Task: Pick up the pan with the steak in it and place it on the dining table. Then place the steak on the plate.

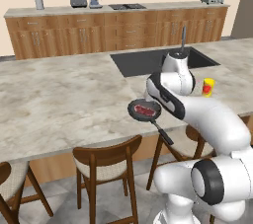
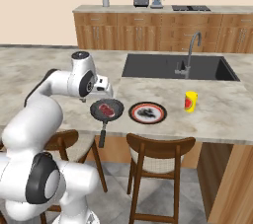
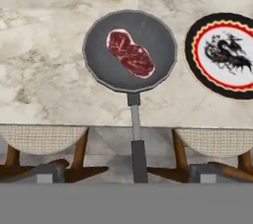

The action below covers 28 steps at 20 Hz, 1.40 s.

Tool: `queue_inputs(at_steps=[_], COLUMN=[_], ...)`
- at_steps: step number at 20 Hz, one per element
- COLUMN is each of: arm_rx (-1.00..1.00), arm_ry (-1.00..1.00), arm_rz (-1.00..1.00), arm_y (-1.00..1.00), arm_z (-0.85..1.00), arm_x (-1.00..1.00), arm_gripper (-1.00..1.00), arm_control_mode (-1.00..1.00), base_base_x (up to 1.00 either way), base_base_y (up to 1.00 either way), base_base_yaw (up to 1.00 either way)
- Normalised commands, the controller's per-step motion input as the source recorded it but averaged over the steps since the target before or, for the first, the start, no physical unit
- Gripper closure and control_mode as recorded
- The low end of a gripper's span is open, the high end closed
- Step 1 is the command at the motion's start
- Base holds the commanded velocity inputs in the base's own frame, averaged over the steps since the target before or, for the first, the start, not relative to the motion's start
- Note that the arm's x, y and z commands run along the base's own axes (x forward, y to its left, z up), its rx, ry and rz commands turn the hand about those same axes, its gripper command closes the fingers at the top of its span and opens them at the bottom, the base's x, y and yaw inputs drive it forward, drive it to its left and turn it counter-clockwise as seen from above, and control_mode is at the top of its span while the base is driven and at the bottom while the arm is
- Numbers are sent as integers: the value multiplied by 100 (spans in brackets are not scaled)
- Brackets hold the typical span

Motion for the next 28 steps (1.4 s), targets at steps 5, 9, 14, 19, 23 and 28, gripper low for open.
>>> queue_inputs(at_steps=[5, 9, 14, 19, 23, 28], arm_rx=[-4, 0, 0, -1, 0, 0], arm_ry=[0, 0, -2, 0, 1, -5], arm_rz=[2, 3, 5, 1, 0, 0], arm_y=[0, -1, 0, 0, 0, 0], arm_z=[-32, -33, -31, -3, -12, -31], arm_x=[50, 57, 44, 2, 1, 0], arm_gripper=[-100, -100, -100, -100, -100, -100], arm_control_mode=[-100, -100, -100, -100, -100, -100], base_base_x=[0, 0, 0, 0, 0, 0], base_base_y=[0, 0, 0, 0, 0, 0], base_base_yaw=[0, 0, 0, 0, 0, 0])
